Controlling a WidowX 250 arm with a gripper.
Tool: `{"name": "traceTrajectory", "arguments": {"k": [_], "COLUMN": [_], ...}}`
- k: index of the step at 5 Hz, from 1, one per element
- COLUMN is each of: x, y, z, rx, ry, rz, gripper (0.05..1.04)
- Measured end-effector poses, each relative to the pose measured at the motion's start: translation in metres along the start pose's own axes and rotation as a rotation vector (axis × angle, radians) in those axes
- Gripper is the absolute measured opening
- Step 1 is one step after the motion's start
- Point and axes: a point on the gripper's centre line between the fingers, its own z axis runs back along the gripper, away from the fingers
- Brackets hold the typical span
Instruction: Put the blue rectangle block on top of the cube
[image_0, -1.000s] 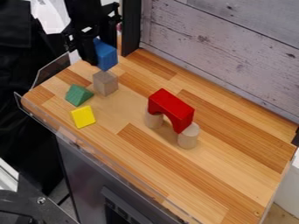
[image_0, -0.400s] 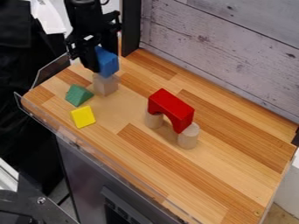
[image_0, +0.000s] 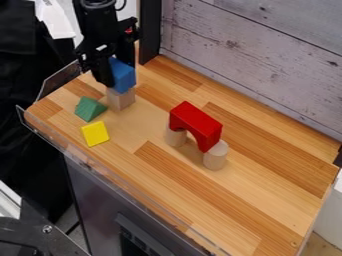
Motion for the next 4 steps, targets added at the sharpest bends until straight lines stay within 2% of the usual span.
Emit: {"name": "traceTrajectory", "arguments": {"k": [1,2,3,4], "x": [-0.0044,-0.006,-0.0089,-0.0088], "y": [-0.0008,-0.0008,0.0011,0.0014], "z": [-0.005,-0.0096,-0.013,-0.013], "rx": [0.014,0.029,0.047,0.049], "ry": [0.009,0.011,0.036,0.036], "rz": [-0.014,-0.026,-0.04,-0.039], "gripper": [0.581,0.658,0.946,1.0]}}
